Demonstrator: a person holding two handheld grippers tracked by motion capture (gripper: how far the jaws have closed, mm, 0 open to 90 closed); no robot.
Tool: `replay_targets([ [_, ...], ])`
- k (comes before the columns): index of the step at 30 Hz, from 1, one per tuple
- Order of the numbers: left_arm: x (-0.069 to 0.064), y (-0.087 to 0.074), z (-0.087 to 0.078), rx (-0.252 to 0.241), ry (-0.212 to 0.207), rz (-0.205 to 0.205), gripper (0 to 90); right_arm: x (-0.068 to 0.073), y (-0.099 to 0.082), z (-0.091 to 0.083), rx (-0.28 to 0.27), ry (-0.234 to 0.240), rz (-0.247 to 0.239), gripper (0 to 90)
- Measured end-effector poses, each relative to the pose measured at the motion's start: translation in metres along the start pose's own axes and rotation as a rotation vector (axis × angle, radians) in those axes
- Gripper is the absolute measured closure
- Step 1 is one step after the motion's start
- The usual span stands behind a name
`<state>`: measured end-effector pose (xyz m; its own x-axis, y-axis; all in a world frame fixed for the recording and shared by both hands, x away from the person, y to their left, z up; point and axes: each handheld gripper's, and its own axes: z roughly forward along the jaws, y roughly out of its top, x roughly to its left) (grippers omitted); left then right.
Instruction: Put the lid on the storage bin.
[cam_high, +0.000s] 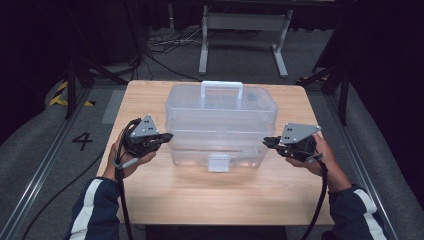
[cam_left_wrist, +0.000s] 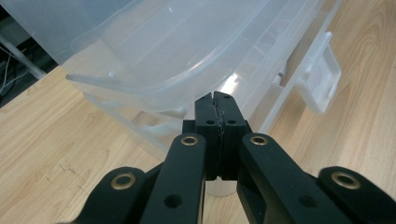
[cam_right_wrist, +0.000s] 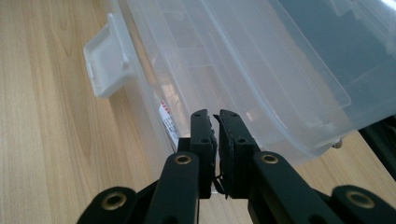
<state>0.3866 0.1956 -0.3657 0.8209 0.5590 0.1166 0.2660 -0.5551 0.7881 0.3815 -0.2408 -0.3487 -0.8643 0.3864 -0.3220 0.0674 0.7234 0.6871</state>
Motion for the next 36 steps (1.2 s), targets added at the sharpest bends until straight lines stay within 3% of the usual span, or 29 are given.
replay_targets([
  [15,-0.006,-0.009,0.002,0.009,0.018,0.011,90.0,-0.002,-0.017,-0.011,0.012,-0.029,0.041,84.1],
  [21,-0.011,-0.015,0.009,0.062,0.019,0.029,90.0,-0.005,-0.022,-0.015,0.007,-0.055,0.073,82.2],
  [35,-0.014,-0.031,0.016,0.108,-0.008,0.022,89.9,0.0,-0.029,0.0,0.049,-0.03,0.069,83.8],
  [36,-0.013,-0.033,0.017,0.11,-0.015,0.022,89.9,0.001,-0.03,0.002,0.057,-0.046,0.063,84.1],
])
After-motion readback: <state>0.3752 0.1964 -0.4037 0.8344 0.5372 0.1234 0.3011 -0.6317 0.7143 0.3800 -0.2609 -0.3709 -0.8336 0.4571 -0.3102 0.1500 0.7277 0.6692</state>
